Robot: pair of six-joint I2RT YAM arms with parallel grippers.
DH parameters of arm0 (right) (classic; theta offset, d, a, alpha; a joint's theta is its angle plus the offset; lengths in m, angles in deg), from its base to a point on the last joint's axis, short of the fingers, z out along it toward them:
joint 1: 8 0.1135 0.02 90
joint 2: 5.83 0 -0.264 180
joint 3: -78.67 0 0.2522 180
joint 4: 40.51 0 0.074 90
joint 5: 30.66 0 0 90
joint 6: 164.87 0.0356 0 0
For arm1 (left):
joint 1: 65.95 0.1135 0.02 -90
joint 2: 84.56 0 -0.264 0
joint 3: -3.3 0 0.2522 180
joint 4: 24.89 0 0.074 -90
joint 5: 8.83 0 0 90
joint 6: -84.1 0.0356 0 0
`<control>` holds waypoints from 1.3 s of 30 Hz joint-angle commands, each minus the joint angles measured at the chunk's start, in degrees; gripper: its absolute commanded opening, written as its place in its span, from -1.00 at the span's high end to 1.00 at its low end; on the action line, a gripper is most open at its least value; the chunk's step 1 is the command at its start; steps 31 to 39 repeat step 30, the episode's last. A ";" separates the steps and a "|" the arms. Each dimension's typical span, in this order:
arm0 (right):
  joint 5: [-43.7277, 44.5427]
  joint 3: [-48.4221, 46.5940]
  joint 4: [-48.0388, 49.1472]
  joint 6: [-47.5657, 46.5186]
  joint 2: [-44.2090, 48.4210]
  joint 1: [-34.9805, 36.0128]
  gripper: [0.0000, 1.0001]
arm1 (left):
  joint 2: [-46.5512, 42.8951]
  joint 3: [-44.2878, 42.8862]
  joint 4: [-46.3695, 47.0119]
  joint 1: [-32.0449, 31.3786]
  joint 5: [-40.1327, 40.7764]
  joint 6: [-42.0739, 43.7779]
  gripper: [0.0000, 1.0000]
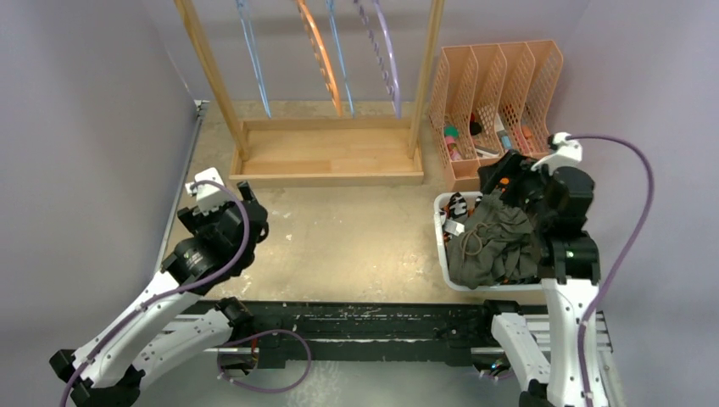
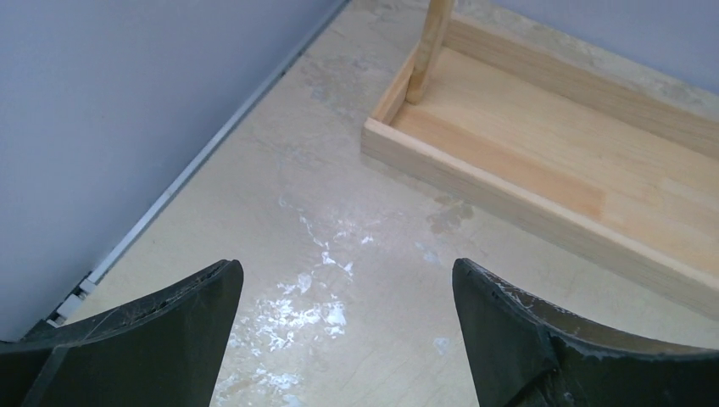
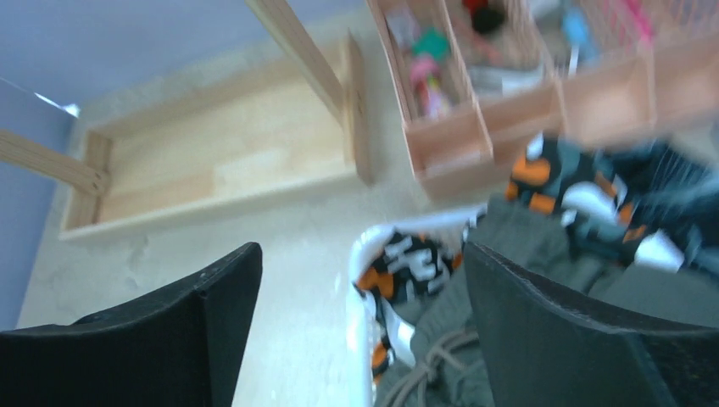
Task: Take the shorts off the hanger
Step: Reset both arms
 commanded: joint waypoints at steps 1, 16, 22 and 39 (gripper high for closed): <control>-2.32 -8.54 11.01 -6.42 3.26 -0.15 -0.83 | 6.31 -10.93 -8.31 0.14 4.83 -3.53 -0.87; -2.00 -23.31 10.79 -12.17 -8.39 -0.14 -0.87 | 15.59 -25.45 -7.57 32.12 -16.82 10.08 -0.89; 3.22 -28.67 5.26 -16.22 -8.48 -0.14 -0.95 | 22.96 -41.76 -20.80 32.13 -4.85 0.53 -0.89; 2.79 -26.22 3.46 -13.90 -6.44 -0.15 -0.99 | 18.20 -42.14 -13.50 32.13 -7.14 4.32 -0.89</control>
